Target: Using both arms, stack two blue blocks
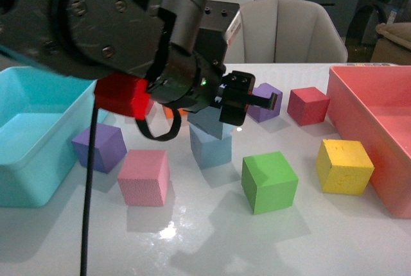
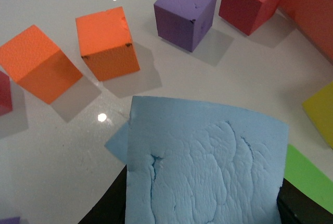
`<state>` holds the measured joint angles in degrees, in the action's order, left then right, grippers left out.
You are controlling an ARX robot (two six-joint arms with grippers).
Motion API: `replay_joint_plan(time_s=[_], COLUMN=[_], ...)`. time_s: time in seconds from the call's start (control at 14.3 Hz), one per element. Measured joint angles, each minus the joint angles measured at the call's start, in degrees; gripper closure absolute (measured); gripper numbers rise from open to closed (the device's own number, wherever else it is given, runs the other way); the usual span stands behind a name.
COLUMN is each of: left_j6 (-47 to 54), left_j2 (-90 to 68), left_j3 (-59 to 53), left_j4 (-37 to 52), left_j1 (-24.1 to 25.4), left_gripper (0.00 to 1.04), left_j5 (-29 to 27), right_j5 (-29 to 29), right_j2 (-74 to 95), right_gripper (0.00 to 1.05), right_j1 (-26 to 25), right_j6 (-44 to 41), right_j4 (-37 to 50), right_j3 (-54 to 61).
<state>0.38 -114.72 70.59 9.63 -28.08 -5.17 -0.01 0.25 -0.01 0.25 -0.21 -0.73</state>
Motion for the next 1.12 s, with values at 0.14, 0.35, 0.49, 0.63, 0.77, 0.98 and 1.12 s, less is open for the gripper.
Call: replay_joint_plan(time_s=[0.14, 0.35, 0.49, 0.63, 0.77, 0.98, 1.12], left_j6=[-0.4, -1.9, -2.9, -3.7, -4.9, -5.4, -6.1], left_j2=[-5.6, -9.7, -11.4, -13.1, -13.8, -13.8, -13.8], left_j3=[8.4, 14.2, 16.1, 16.3, 16.8, 17.3, 17.3], left_j4=[-4.5, -8.0, -9.1, -9.7, -10.1, -10.0, -10.1], left_j1=[-0.2, 0.2, 0.7, 1.6, 2.2, 2.8, 2.8], left_gripper=[0.59, 0.60, 0.60, 0.60, 0.60, 0.40, 0.15], left_j5=[-1.3, -1.7, -1.7, -1.7, -1.4, -0.8, 0.2], right_j5=[0.0, 0.0, 0.0, 0.0, 0.0, 0.0, 0.0], right_j2=[0.0, 0.0, 0.0, 0.0, 0.0, 0.0, 0.0], right_gripper=[0.06, 0.06, 0.06, 0.06, 0.06, 0.06, 0.06], right_j1=[0.0, 0.0, 0.0, 0.0, 0.0, 0.0, 0.0], right_j6=[0.0, 0.0, 0.0, 0.0, 0.0, 0.0, 0.0], right_j4=[0.0, 0.0, 0.0, 0.0, 0.0, 0.0, 0.0], right_j3=[0.0, 0.0, 0.0, 0.0, 0.0, 0.0, 0.0])
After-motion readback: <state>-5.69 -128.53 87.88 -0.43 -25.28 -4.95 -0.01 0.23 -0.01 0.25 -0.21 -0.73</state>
